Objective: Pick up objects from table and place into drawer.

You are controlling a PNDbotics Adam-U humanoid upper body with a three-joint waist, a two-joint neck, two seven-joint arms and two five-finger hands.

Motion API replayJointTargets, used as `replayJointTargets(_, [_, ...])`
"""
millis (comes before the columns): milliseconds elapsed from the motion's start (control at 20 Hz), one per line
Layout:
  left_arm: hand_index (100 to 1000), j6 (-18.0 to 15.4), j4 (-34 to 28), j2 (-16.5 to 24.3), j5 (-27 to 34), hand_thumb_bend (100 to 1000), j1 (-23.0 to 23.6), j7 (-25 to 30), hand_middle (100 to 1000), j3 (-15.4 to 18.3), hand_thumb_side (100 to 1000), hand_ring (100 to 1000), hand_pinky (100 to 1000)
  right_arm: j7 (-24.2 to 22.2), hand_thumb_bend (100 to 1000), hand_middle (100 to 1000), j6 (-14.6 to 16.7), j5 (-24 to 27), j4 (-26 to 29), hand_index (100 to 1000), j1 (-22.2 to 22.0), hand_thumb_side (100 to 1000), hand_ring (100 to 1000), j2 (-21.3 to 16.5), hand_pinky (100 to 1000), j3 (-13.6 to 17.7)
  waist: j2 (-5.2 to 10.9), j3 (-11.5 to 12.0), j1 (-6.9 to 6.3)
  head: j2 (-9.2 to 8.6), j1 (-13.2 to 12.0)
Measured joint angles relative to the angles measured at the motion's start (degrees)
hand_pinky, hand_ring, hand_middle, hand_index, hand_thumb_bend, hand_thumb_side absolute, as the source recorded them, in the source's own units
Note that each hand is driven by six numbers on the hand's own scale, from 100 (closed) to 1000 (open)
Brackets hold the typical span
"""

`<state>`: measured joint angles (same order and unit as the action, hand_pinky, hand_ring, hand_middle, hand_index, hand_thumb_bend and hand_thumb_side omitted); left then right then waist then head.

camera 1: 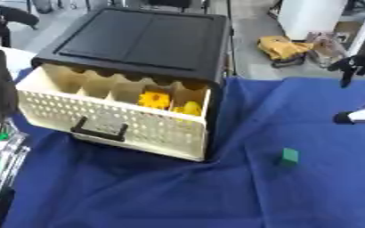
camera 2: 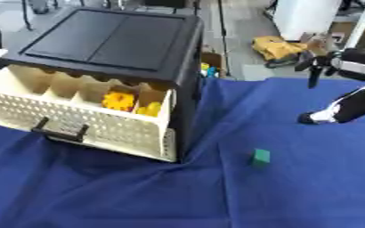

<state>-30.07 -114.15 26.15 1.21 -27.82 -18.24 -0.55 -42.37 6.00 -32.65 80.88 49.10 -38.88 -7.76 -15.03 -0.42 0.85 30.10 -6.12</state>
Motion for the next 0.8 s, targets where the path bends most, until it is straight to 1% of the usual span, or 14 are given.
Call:
replayJointTargets(50, [838,0.06,0.0,0.0,0.0,499,0.0,0.03,699,0.0,902,714,554,-0.09,706,568,-0.44,0.0,0.03,933,-0.15,392,896,0.2,825,-0.02,0.0,0.02,0.0,-0.01,0.04])
replayJointTargets(150, [838,0.16,0.0,-0.04,0.0,493,-0.01,0.09,699,-0.02,906,714,553,-0.43,738,547,-1.26,-0.03,0.07,929,-0.22,393,888,0.43,820,-0.36,0.0,0.08,0.02,-0.01,0.14])
replayJointTargets(250, [836,0.27,0.0,-0.36,0.01,489,-0.01,0.17,699,-0.07,905,714,553,-0.83,779,491,-2.17,-0.21,0.18,920,-0.21,403,862,0.74,803,-0.73,0.0,0.11,0.07,-0.01,0.27])
replayJointTargets(300, [836,0.31,0.0,-0.49,0.02,487,-0.01,0.2,699,-0.15,905,714,553,-0.99,822,465,-2.63,-0.39,0.24,913,-0.21,427,845,0.87,791,-0.87,-0.01,0.15,0.09,-0.01,0.29])
replayJointTargets(350, [836,0.35,0.0,-0.49,0.02,485,-0.02,0.23,699,-0.21,905,714,553,-1.1,810,461,-3.1,-0.56,0.36,912,-0.2,424,842,0.91,788,-1.08,-0.02,0.19,0.09,-0.02,0.31])
replayJointTargets(400, [835,0.39,0.0,-0.49,0.02,481,-0.03,0.26,698,-0.3,906,714,553,-1.21,826,429,-3.53,-0.69,0.39,904,-0.18,436,815,1.02,774,-1.21,-0.02,0.23,0.1,-0.02,0.34])
replayJointTargets(450, [835,0.42,0.0,-0.5,0.03,479,-0.04,0.29,698,-0.33,905,714,553,-1.3,831,417,-3.93,-0.88,0.41,902,-0.17,440,806,1.21,769,-1.41,-0.05,0.29,0.1,-0.02,0.35])
replayJointTargets(800, [833,0.6,0.0,-0.77,0.19,474,-0.42,0.44,699,-0.35,907,714,553,-2.32,847,420,-5.4,-2.3,0.73,900,0.29,443,804,2.51,770,-2.56,-0.13,0.66,0.18,-0.02,0.59])
